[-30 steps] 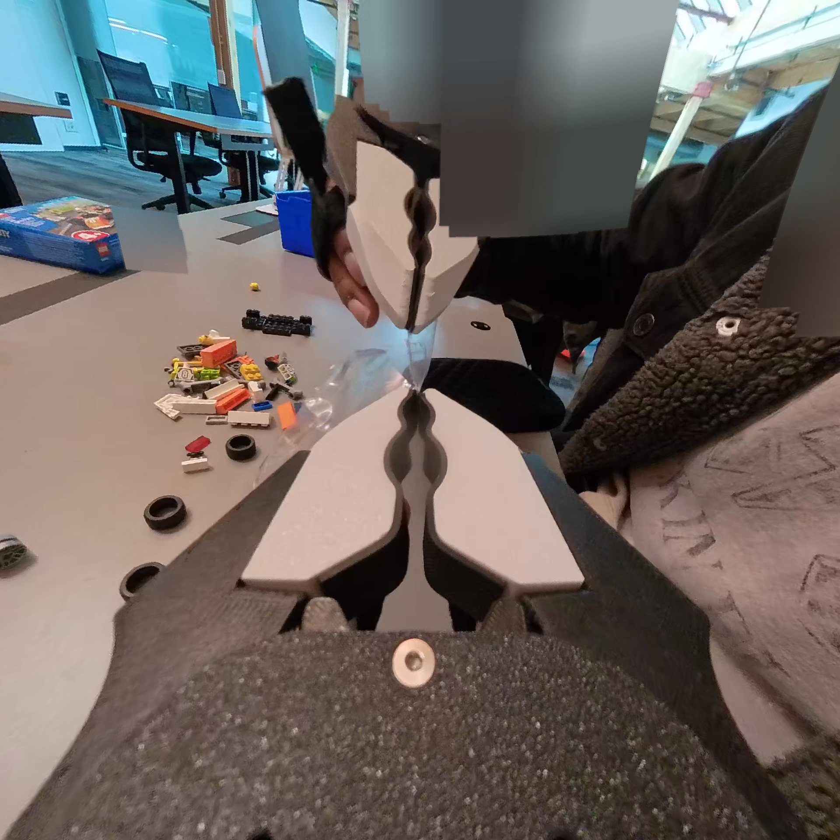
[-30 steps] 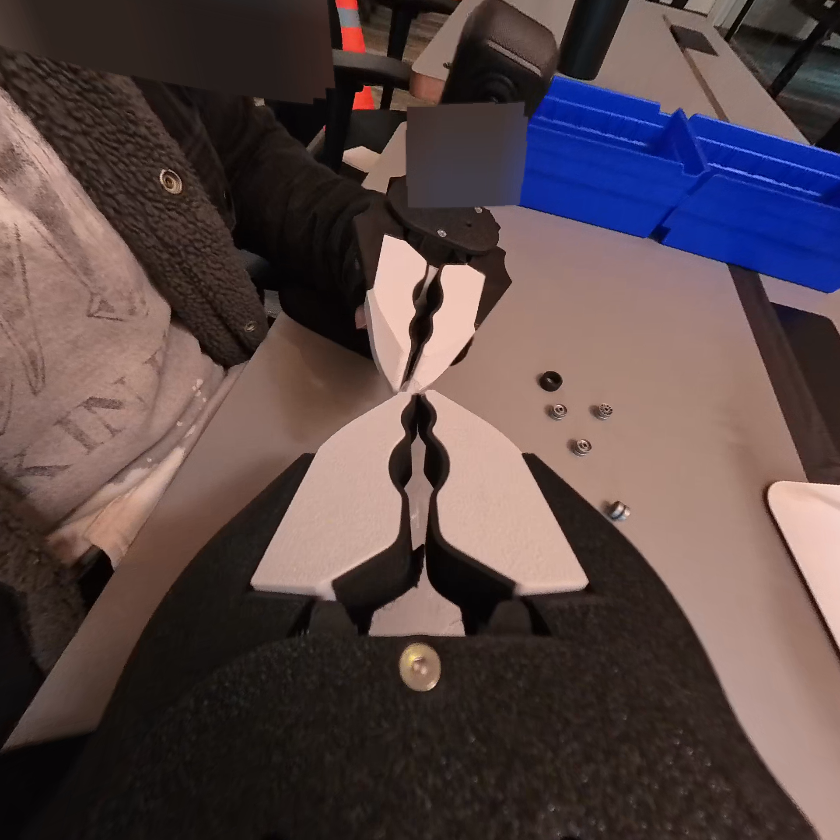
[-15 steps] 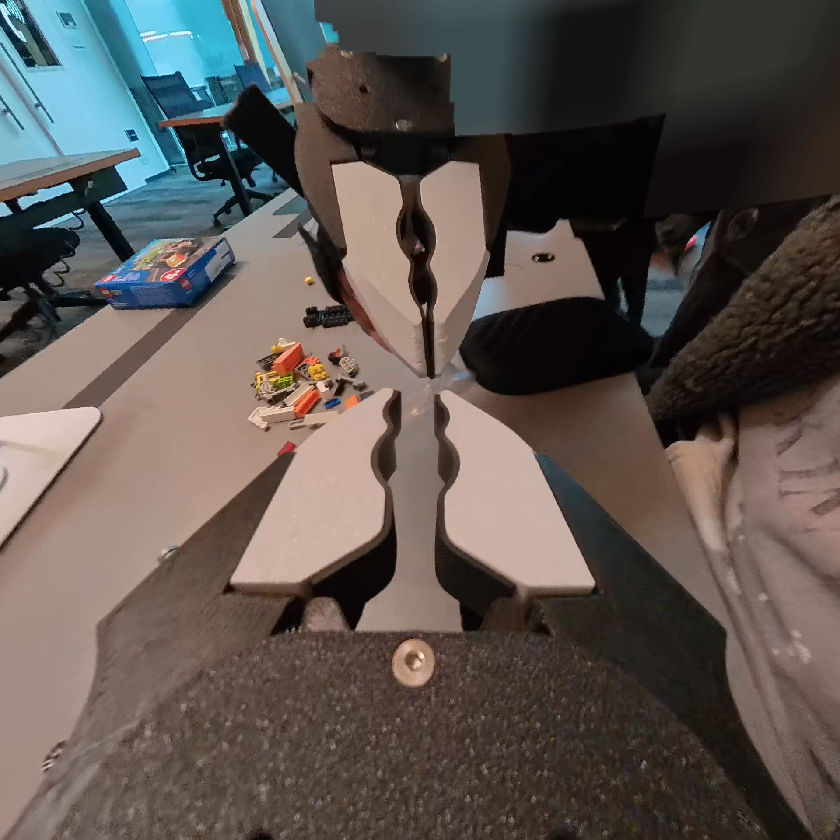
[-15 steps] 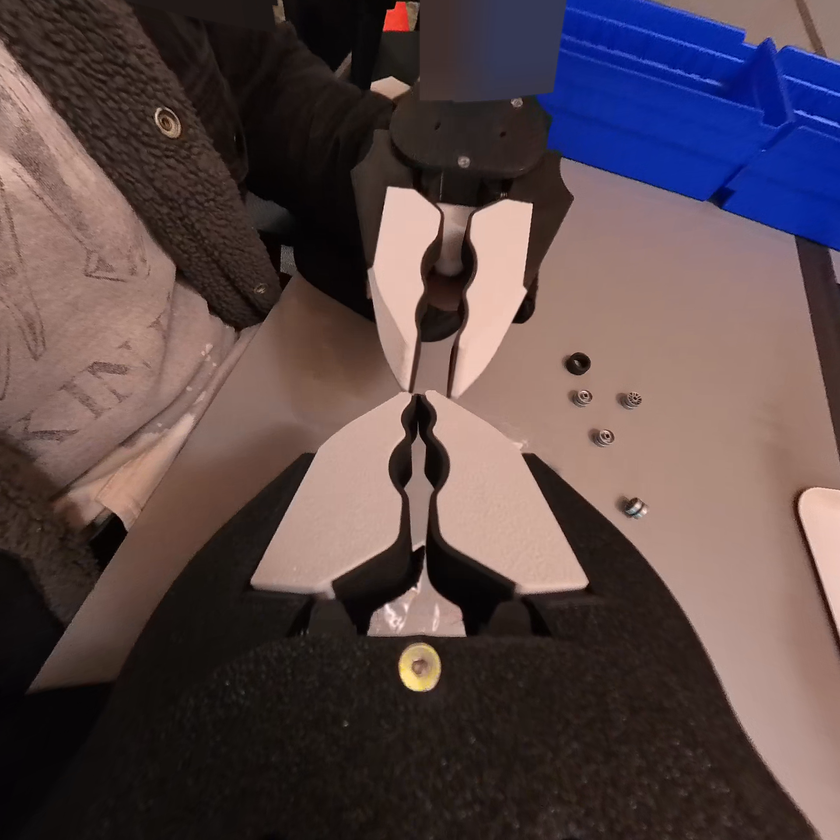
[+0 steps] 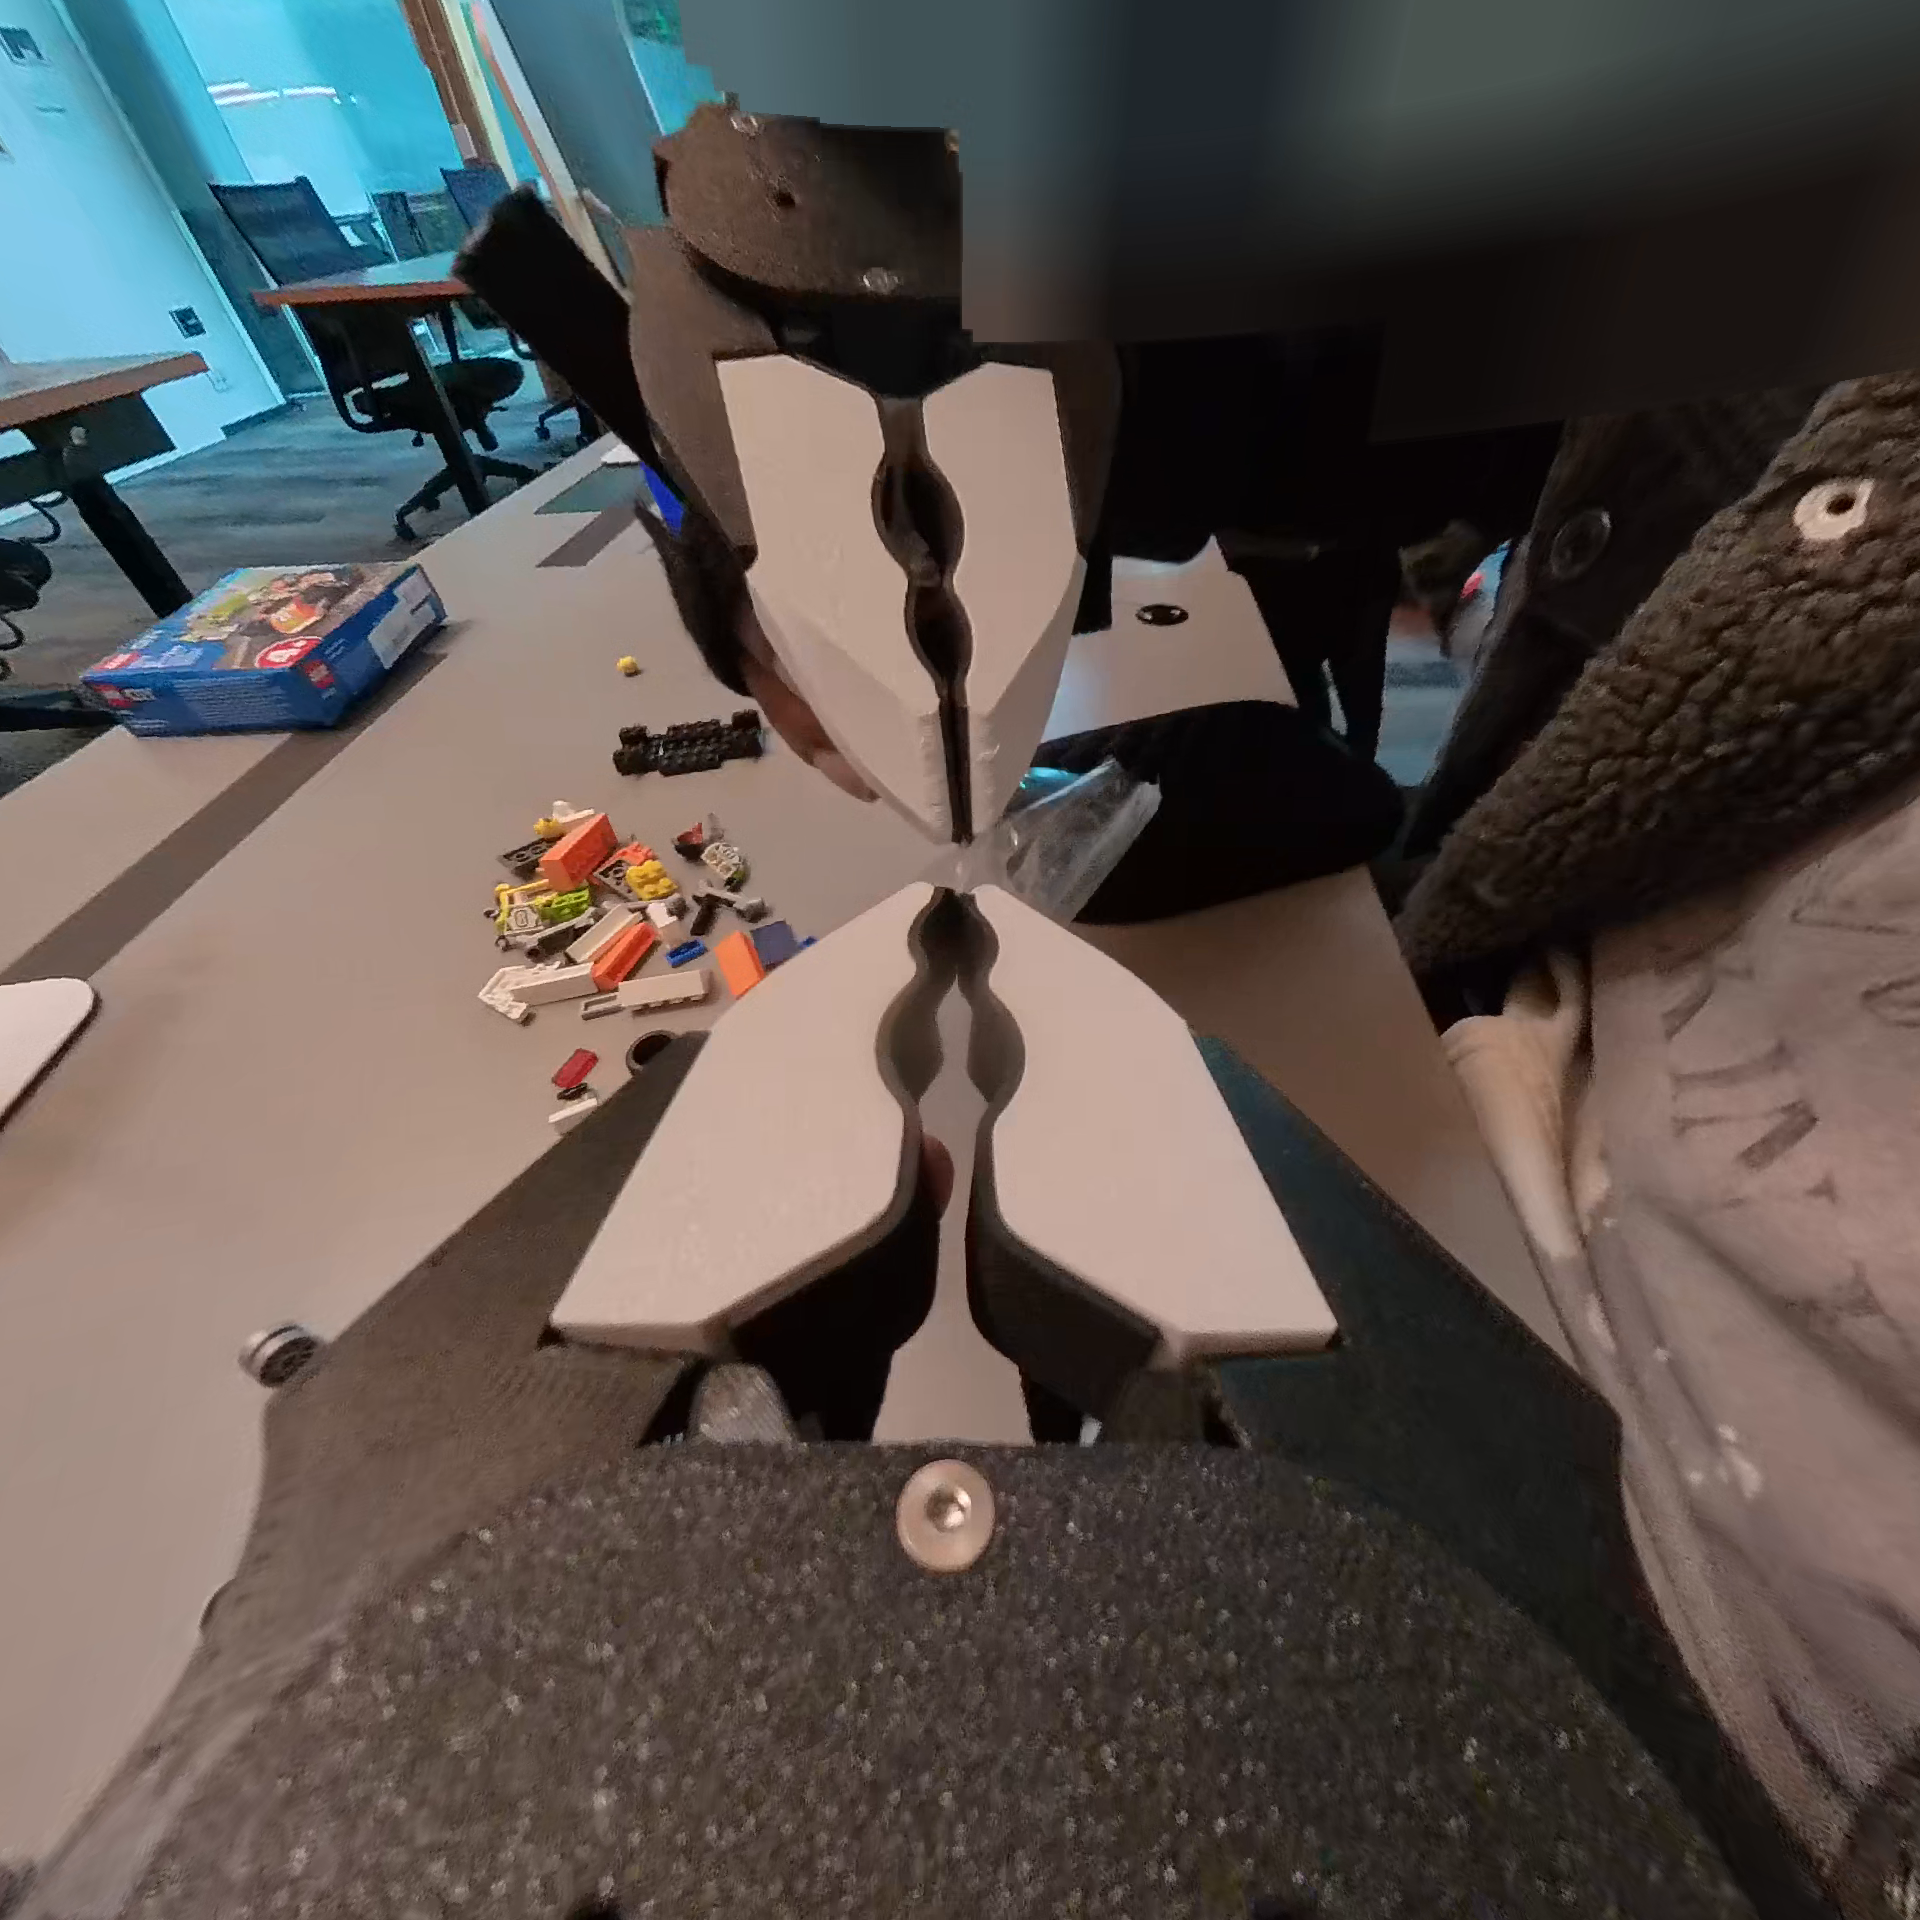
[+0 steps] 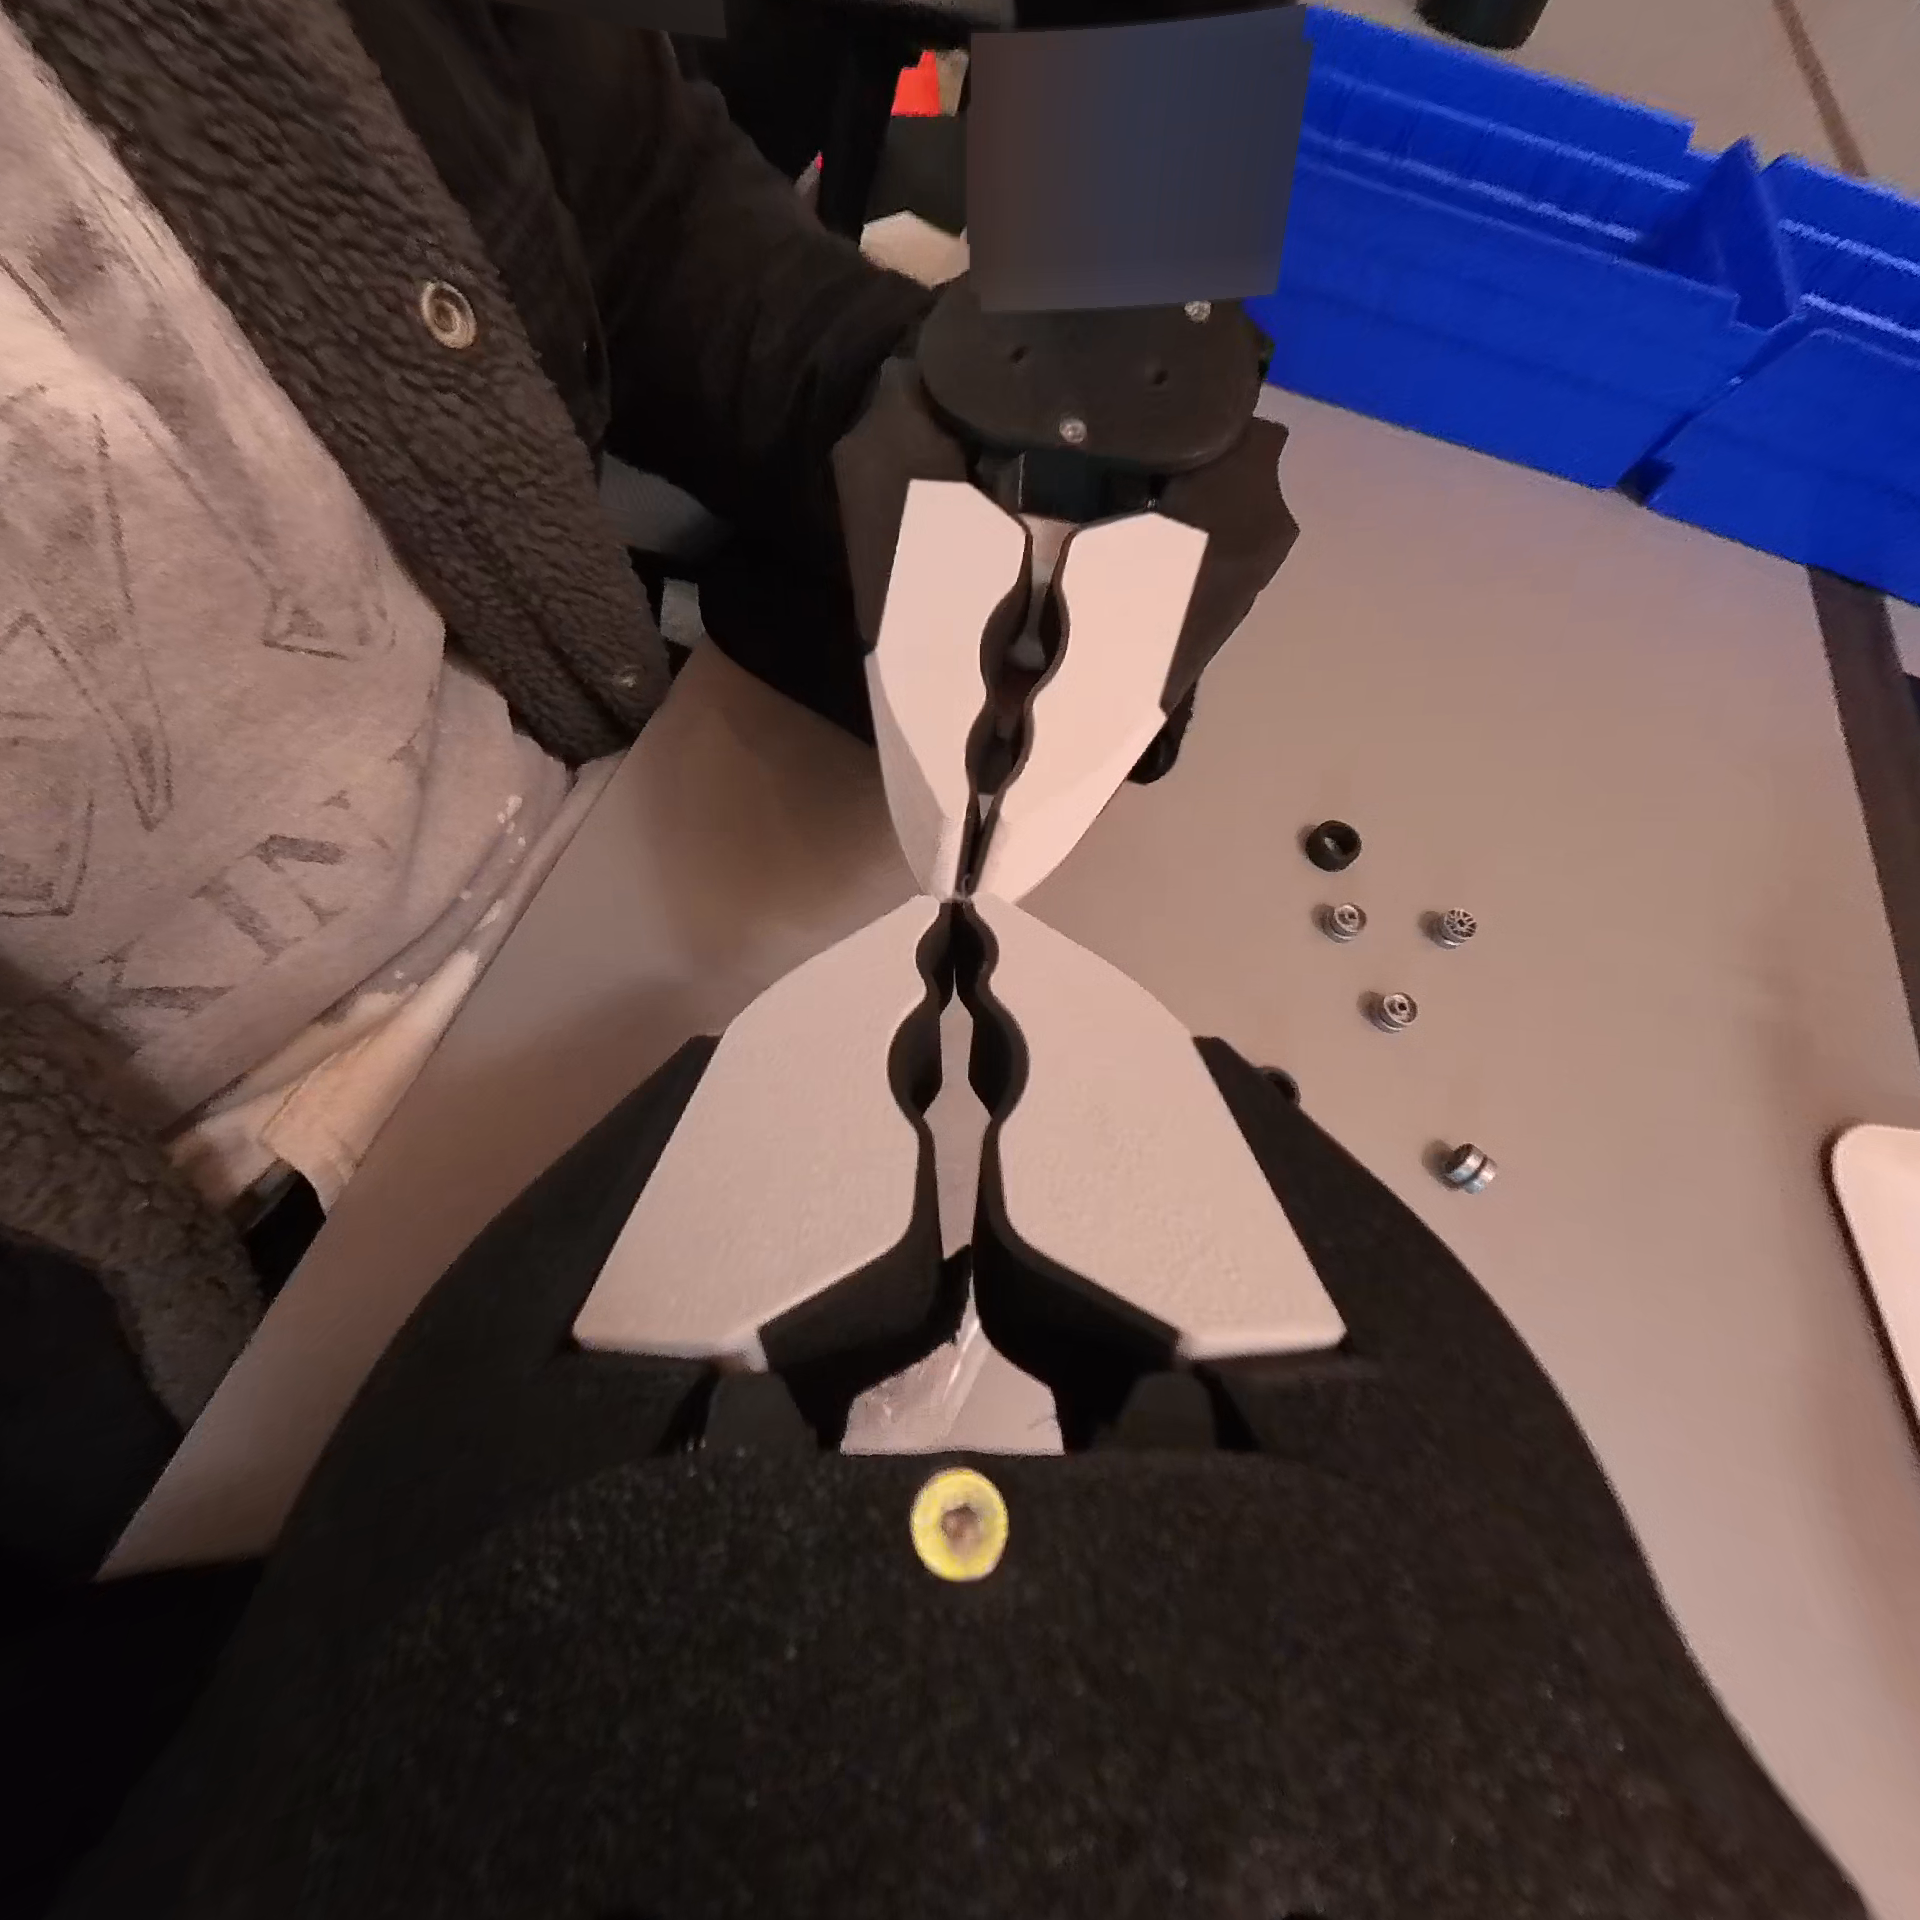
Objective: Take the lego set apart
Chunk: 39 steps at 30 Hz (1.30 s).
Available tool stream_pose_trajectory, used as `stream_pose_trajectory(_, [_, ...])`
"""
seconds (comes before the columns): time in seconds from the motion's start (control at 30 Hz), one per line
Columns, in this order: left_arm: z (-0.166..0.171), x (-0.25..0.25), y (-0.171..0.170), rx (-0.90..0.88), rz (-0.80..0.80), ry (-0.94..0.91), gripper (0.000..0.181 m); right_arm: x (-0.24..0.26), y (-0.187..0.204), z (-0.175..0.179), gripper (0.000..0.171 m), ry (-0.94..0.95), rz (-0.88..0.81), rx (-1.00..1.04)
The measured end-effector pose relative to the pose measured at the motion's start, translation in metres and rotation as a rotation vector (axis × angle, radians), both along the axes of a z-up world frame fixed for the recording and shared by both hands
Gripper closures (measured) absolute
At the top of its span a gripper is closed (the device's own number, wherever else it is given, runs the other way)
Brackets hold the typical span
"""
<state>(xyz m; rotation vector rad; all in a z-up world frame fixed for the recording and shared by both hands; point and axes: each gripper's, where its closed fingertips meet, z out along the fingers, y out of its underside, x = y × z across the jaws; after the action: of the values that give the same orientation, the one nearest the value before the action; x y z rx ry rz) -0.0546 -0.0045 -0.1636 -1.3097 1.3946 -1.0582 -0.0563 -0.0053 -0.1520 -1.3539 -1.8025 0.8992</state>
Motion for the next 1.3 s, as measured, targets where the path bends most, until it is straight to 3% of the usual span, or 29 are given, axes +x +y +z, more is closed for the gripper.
stream_pose_trajectory(0.2, [-0.002,-0.013,0.015,-0.126,0.046,-0.035,0.180,0.014,0.006,0.012,0.171,0.074,-0.053,0.007])
stream_pose_trajectory(0.6, [-0.019,-0.017,0.021,-0.101,0.080,0.041,0.180,0.048,0.025,0.049,0.171,0.283,-0.181,-0.070])
stream_pose_trajectory(0.8, [-0.010,-0.011,0.012,-0.066,0.051,0.010,0.181,0.049,0.026,0.045,0.171,0.289,-0.199,-0.070])
stream_pose_trajectory(0.83, [-0.008,-0.011,0.012,-0.062,0.049,0.007,0.178,0.048,0.026,0.045,0.171,0.288,-0.199,-0.069])
stream_pose_trajectory(0.93, [0.005,-0.017,0.013,-0.039,0.054,0.005,0.143,0.046,0.026,0.044,0.171,0.277,-0.190,-0.065])
stream_pose_trajectory(1.07, [0.016,-0.010,0.015,0.050,0.089,0.079,0.120,0.039,0.027,0.037,0.171,0.245,-0.181,-0.065])
stream_pose_trajectory(1.17, [0.000,0.015,0.007,0.037,0.073,0.183,0.108,0.032,0.029,0.033,0.171,0.228,-0.184,-0.061])
stream_pose_trajectory(1.3, [-0.022,0.043,-0.005,-0.124,0.040,0.267,0.089,0.024,0.032,0.028,0.171,0.188,-0.206,-0.028])
